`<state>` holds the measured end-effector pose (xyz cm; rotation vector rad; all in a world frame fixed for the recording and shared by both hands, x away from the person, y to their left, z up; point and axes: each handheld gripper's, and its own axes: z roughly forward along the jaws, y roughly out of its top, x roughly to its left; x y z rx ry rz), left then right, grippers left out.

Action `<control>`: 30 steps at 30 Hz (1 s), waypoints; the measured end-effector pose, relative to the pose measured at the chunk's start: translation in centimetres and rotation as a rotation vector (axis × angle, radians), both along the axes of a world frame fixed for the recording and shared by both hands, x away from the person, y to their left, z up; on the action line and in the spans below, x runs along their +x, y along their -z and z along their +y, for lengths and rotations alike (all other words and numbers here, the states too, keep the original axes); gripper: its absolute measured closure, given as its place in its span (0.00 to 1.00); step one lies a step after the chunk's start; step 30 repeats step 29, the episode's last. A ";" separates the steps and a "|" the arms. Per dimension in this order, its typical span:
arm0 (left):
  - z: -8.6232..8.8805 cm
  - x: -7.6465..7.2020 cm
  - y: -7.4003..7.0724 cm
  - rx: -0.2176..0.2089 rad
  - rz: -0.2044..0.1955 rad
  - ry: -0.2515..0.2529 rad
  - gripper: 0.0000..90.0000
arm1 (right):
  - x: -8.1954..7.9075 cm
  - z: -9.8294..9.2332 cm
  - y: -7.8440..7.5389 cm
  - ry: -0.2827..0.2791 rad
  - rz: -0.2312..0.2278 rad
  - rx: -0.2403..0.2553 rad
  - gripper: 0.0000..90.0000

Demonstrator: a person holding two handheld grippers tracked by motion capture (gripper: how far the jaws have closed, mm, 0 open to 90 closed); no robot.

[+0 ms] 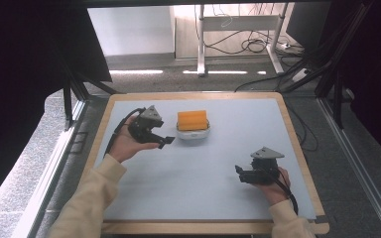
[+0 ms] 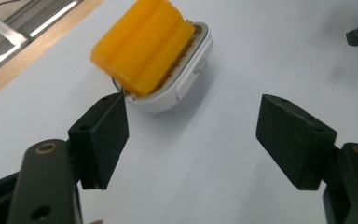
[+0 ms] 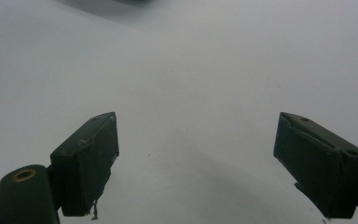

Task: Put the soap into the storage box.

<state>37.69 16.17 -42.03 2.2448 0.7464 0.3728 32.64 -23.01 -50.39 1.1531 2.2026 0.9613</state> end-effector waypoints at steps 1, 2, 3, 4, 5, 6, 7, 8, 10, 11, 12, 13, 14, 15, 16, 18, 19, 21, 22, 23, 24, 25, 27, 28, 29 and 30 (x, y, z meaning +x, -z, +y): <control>0.4 -0.7 0.2 0.003 0.001 -0.010 0.27 | 0.0 0.0 0.0 0.000 0.000 0.001 0.16; 0.7 -1.3 0.5 0.001 0.003 -0.025 0.27 | 0.0 0.0 0.0 -0.001 -0.001 0.002 0.16; 1.1 -1.9 0.7 -0.006 0.001 -0.037 0.27 | 0.0 0.0 -0.1 -0.001 -0.001 0.002 0.16; 1.5 -2.6 1.0 -0.016 0.000 -0.049 0.27 | 0.0 0.0 -0.1 -0.001 -0.002 0.002 0.16; 1.8 -3.2 1.2 -0.019 -0.002 -0.058 0.27 | 0.0 0.0 -0.1 -0.001 -0.002 0.002 0.16; 2.1 -3.8 1.4 -0.018 -0.002 -0.065 0.27 | 0.0 0.1 -0.1 -0.001 -0.002 0.002 0.16; 2.5 -4.3 1.7 -0.028 0.005 -0.067 0.27 | 0.0 0.1 -0.1 -0.002 -0.004 0.001 0.16; 2.7 -4.8 1.9 -0.032 0.010 -0.073 0.27 | 0.0 0.1 -0.1 -0.002 -0.004 0.001 0.16; 3.2 -5.7 2.3 -0.028 0.010 -0.083 0.27 | -0.1 0.1 -0.1 -0.004 -0.004 0.000 0.16; 3.4 -6.2 2.6 -0.026 0.016 -0.086 0.26 | -0.1 0.1 -0.1 -0.004 -0.004 0.000 0.16; 3.6 -6.5 2.7 -0.020 0.020 -0.087 0.26 | -0.1 0.1 -0.1 -0.006 -0.005 -0.001 0.16; 3.8 -6.9 2.9 -0.017 0.024 -0.085 0.26 | -0.1 0.2 -0.1 -0.006 -0.004 0.000 0.16; 4.0 -7.2 3.0 -0.018 0.027 -0.087 0.26 | -0.1 0.2 -0.1 -0.005 -0.004 0.000 0.16; 4.2 -7.4 3.1 -0.022 0.027 -0.091 0.25 | 0.0 0.2 -0.1 -0.006 -0.003 -0.001 0.16; 4.3 -7.6 3.3 -0.021 0.027 -0.094 0.25 | 0.0 0.2 -0.1 -0.005 -0.003 -0.003 0.16; 4.5 -7.7 3.4 -0.018 0.032 -0.097 0.25 | 0.0 0.2 -0.1 -0.004 -0.004 -0.004 0.16; 4.6 -7.7 3.3 -0.020 0.031 -0.102 0.25 | 0.0 0.1 -0.1 -0.003 -0.006 -0.005 0.16; 4.8 -7.7 3.3 -0.022 0.032 -0.106 0.25 | -0.1 0.1 -0.2 -0.002 -0.013 -0.008 0.16; 4.9 -7.6 3.3 -0.023 0.030 -0.106 0.25 | -0.1 0.1 -0.2 -0.001 -0.017 -0.004 0.16; 4.9 -7.6 3.3 -0.022 0.031 -0.109 0.25 | -0.1 0.1 -0.2 -0.001 -0.020 -0.003 0.16; 5.0 -7.6 3.3 -0.018 0.032 -0.116 0.25 | -0.1 0.0 -0.2 -0.001 -0.020 -0.001 0.16; 5.0 -7.6 3.3 -0.016 0.035 -0.119 0.25 | -0.1 0.1 -0.3 -0.001 -0.022 0.004 0.16; 5.1 -7.6 3.5 -0.022 0.046 -0.120 0.25 | 0.0 0.1 -0.3 -0.008 -0.025 0.011 0.16; 5.2 -7.5 3.6 -0.019 0.048 -0.122 0.25 | 0.0 0.2 -0.4 -0.011 -0.026 0.016 0.16; 5.3 -7.5 3.6 -0.021 0.049 -0.128 0.25 | 0.0 0.2 -0.4 -0.013 -0.026 0.019 0.16; 5.3 -7.5 3.6 -0.021 0.049 -0.128 0.25 | 0.0 0.2 -0.4 -0.013 -0.026 0.019 0.16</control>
